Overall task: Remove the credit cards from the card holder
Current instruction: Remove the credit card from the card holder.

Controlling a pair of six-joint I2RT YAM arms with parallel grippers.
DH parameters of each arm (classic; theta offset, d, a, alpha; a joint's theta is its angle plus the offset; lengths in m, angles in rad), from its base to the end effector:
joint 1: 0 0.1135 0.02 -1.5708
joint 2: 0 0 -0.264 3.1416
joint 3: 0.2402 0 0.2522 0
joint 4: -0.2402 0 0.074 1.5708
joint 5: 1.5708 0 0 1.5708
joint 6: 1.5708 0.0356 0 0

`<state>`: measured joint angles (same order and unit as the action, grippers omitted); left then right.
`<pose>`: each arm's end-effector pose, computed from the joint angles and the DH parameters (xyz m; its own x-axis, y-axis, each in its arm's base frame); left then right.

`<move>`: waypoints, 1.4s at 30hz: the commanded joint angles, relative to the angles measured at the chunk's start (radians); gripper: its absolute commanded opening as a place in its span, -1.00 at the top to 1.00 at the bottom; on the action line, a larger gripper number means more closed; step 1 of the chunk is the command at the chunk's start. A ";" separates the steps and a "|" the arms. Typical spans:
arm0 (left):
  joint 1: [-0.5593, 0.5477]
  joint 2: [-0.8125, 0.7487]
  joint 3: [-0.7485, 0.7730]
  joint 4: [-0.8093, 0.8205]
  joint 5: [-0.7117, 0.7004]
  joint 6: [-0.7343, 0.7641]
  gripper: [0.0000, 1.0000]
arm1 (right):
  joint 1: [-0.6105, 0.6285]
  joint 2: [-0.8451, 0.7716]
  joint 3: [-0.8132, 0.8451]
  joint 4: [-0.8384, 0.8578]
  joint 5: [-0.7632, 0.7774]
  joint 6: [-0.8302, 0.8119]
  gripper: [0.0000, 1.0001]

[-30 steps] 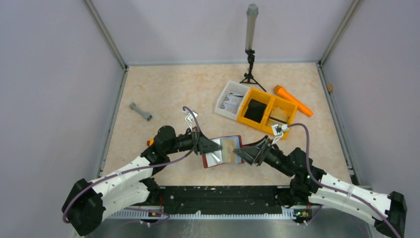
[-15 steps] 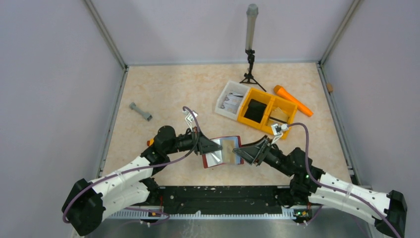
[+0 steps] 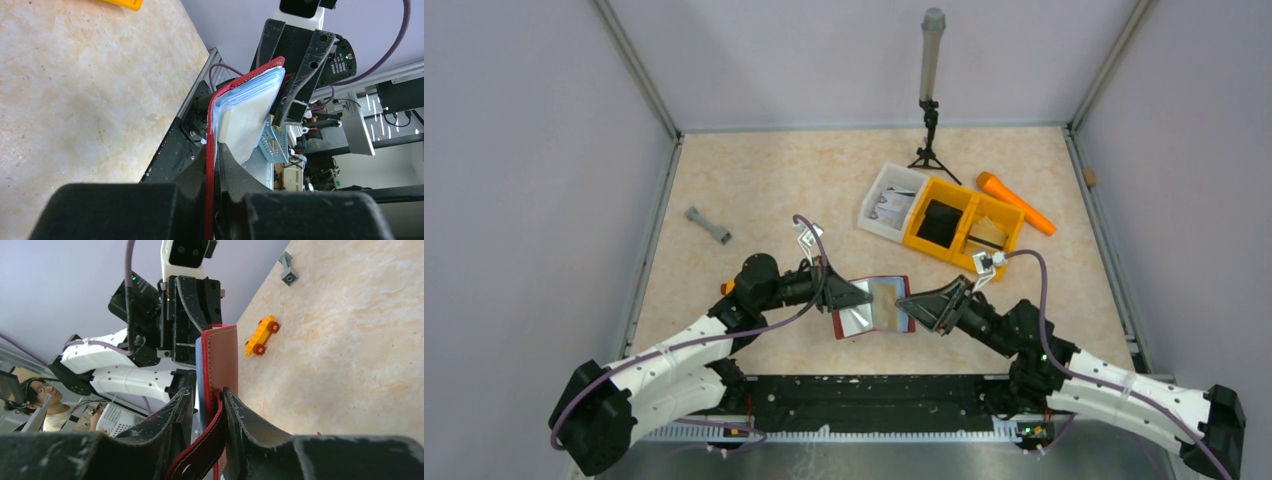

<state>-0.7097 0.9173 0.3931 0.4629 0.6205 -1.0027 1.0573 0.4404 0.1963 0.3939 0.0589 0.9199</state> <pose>0.1415 -0.1489 0.2461 -0.8429 -0.1800 -0.5070 0.4829 0.1622 -0.8605 0.0714 0.1224 0.2414 -0.6246 0.5092 -0.5921 -0.5678 0.2244 0.7920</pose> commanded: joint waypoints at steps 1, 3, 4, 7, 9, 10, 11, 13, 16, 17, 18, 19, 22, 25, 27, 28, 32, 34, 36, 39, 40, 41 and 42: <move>-0.005 -0.017 0.041 0.061 0.011 -0.011 0.93 | -0.005 0.021 0.031 0.030 -0.005 -0.005 0.48; -0.005 -0.018 0.042 0.058 0.011 -0.009 0.93 | -0.006 0.019 0.026 0.043 -0.008 -0.005 0.51; -0.004 -0.016 0.043 0.057 0.011 -0.008 0.93 | -0.006 0.016 0.023 0.050 -0.010 -0.003 0.50; -0.004 -0.012 0.045 0.056 0.010 -0.007 0.93 | -0.006 0.003 0.010 0.078 -0.020 0.000 0.36; -0.004 -0.010 0.046 0.057 0.011 -0.007 0.93 | -0.006 -0.008 0.006 0.084 -0.023 0.000 0.31; -0.005 -0.008 0.046 0.057 0.011 -0.007 0.93 | -0.006 -0.015 0.005 0.083 -0.023 0.000 0.31; -0.005 -0.007 0.047 0.057 0.012 -0.007 0.93 | -0.006 -0.021 0.003 0.082 -0.022 0.000 0.31; -0.004 -0.005 0.050 0.058 0.010 -0.008 0.93 | -0.006 -0.028 0.001 0.078 -0.021 0.000 0.36; -0.004 -0.005 0.055 0.056 0.013 -0.007 0.93 | -0.006 -0.027 0.001 0.073 -0.021 0.000 0.47; -0.004 -0.004 0.057 0.056 0.014 -0.007 0.93 | -0.006 -0.025 0.002 0.071 -0.020 0.000 0.49; -0.005 -0.002 0.060 0.056 0.016 -0.008 0.93 | -0.006 -0.021 0.002 0.068 -0.018 0.000 0.50; -0.004 -0.002 0.061 0.055 0.016 -0.008 0.93 | -0.006 -0.017 0.005 0.061 -0.018 0.000 0.49; -0.005 -0.002 0.063 0.055 0.019 -0.008 0.93 | -0.005 0.000 0.012 0.056 -0.019 -0.003 0.43; -0.005 -0.002 0.064 0.051 0.019 -0.007 0.93 | -0.006 0.011 0.012 0.066 -0.024 -0.004 0.51; -0.005 -0.001 0.064 0.051 0.019 -0.005 0.93 | -0.006 0.011 0.012 0.071 -0.025 -0.005 0.57; -0.004 -0.001 0.063 0.051 0.019 -0.005 0.93 | -0.006 0.010 0.011 0.074 -0.027 -0.004 0.58; -0.004 0.002 0.063 0.051 0.018 -0.004 0.93 | -0.006 0.001 0.000 0.098 -0.035 -0.001 0.46; -0.004 0.002 0.061 0.052 0.017 -0.005 0.93 | -0.006 -0.007 -0.001 0.092 -0.033 0.000 0.47; -0.004 0.000 0.059 0.052 0.016 -0.006 0.93 | -0.008 -0.011 -0.001 0.088 -0.032 0.000 0.48; -0.004 -0.001 0.059 0.051 0.017 -0.005 0.93 | -0.006 -0.012 -0.004 0.093 -0.036 0.002 0.48; -0.004 -0.001 0.059 0.051 0.016 -0.005 0.93 | -0.007 -0.011 -0.004 0.095 -0.036 0.001 0.48; -0.004 -0.001 0.058 0.053 0.015 -0.006 0.93 | -0.007 -0.012 -0.005 0.095 -0.036 0.002 0.48; -0.005 -0.001 0.058 0.053 0.015 -0.007 0.93 | -0.007 -0.012 -0.006 0.097 -0.037 0.002 0.48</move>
<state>-0.7097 0.9192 0.4110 0.4599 0.6315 -1.0042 1.0557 0.4389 0.1955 0.4309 0.0383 0.9203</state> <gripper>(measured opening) 0.073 0.263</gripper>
